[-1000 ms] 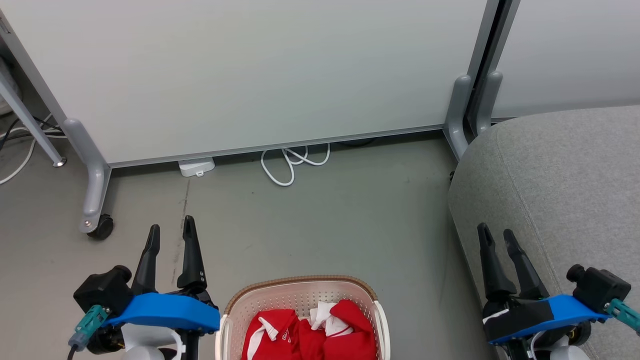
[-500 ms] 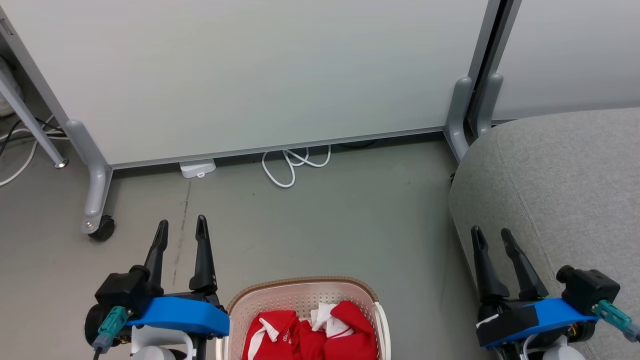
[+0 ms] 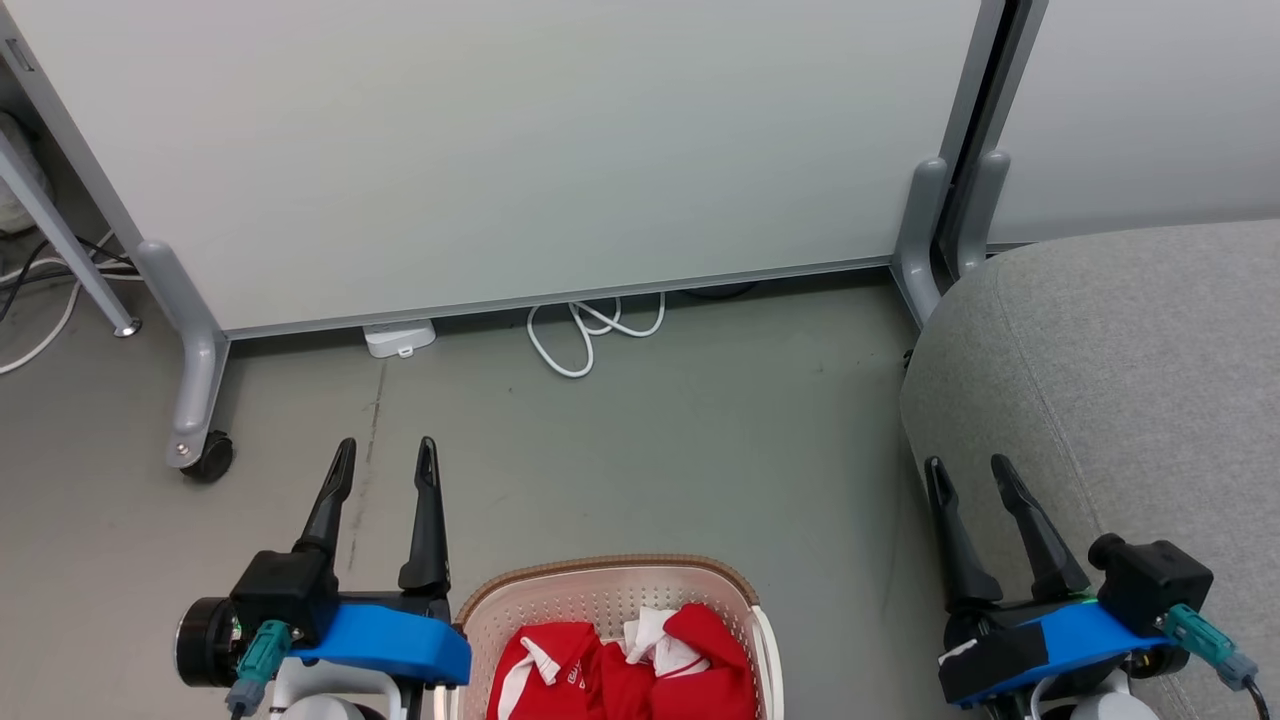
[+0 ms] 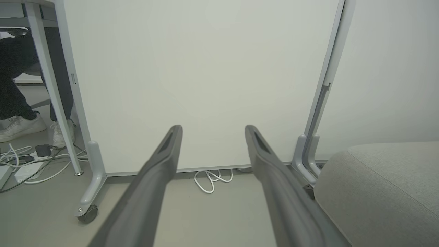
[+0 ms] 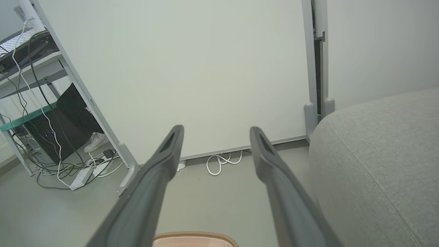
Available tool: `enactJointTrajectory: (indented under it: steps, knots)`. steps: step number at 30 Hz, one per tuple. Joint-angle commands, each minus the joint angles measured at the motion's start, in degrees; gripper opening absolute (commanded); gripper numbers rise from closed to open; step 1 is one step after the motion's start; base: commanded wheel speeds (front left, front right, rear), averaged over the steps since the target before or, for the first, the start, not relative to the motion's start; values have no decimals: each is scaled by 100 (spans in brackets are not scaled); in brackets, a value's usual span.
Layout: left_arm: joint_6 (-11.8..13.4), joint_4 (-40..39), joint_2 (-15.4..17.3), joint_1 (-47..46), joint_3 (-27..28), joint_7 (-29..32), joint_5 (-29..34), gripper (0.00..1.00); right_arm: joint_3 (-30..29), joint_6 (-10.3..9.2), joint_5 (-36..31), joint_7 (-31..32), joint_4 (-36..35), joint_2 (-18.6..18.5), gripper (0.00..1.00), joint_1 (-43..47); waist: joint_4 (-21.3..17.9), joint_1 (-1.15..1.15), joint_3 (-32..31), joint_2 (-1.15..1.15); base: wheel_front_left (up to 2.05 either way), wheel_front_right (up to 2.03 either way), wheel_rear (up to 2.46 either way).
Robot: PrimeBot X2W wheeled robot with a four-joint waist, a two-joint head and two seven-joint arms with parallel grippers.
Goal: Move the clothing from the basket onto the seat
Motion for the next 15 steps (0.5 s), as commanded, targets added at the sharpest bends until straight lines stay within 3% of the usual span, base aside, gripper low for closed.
enactJointTrajectory:
  steps: [1,15]
  knots:
    - [-8,5,16,-87,-26,-48,140,100,19,11,-147,-53,3,-45,100,-107,4,0,2,0,0,0,0]
    - [-71,79,-23,-75,-47,-193,682,100,100,13,-620,-198,63,-48,100,-96,23,0,5,0,0,0,0]
